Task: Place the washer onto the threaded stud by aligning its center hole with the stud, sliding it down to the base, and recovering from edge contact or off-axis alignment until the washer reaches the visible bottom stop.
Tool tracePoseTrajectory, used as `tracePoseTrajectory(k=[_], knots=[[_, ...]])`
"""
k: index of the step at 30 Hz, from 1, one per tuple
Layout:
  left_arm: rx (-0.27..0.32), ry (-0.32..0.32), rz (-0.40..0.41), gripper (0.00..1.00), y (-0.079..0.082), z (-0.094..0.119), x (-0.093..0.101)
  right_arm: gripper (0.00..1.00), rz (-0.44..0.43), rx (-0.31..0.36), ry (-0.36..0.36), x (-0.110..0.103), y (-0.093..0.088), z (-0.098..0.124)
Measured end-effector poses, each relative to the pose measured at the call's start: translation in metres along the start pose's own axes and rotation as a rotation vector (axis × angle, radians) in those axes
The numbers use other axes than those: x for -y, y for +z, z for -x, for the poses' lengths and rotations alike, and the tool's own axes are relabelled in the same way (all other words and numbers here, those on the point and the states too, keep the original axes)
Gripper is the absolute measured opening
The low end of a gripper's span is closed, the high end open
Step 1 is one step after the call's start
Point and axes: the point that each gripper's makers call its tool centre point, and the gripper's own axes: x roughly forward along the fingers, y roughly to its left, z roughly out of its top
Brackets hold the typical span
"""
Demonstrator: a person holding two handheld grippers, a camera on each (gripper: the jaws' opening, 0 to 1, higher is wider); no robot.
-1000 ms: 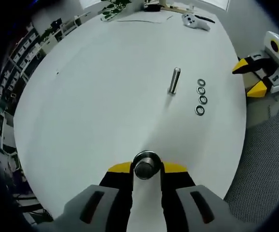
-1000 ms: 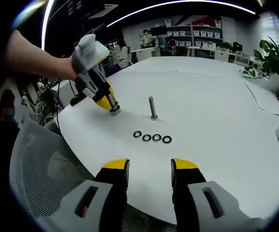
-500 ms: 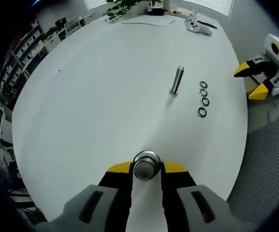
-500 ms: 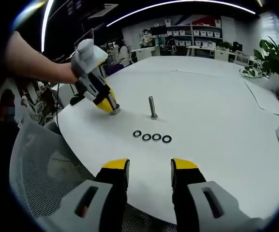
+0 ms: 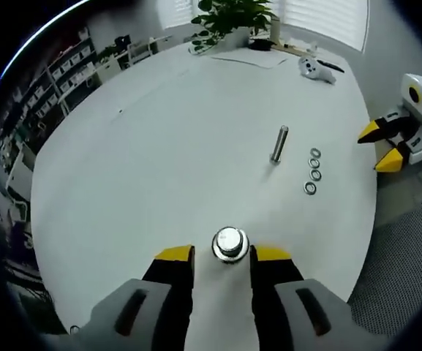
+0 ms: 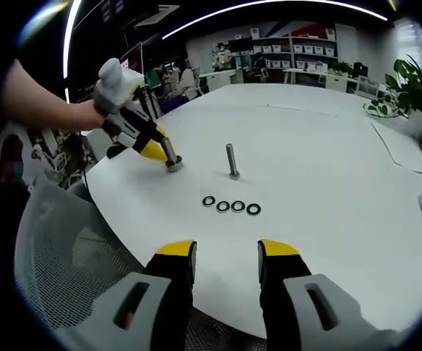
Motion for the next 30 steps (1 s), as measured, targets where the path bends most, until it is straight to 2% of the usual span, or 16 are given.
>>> tracePoseTrajectory(k=[3, 8, 14, 19, 30], knots=[[0.059, 0.044, 0.005, 0.32, 0.002, 0.013, -0.002, 0.36, 0.002, -0.006, 0.003, -0.001, -0.001, 0.000], [0.128, 0.063, 0.086, 0.35, -0.005, 0.028, 0.001, 0.36, 0.009, -0.018, 0.010, -0.002, -0.003, -0.002], [0.166, 0.088, 0.197, 0.36, -0.028, 0.043, 0.007, 0.36, 0.019, -0.032, 0.016, -0.004, -0.005, -0.002], [0.202, 0.115, 0.237, 0.36, -0.043, 0.056, 0.012, 0.36, 0.020, -0.034, 0.013, -0.003, -0.006, -0.002], [0.270, 0.136, 0.307, 0.36, -0.055, 0.076, 0.023, 0.37, 0.021, -0.051, 0.012, -0.003, -0.009, -0.002]])
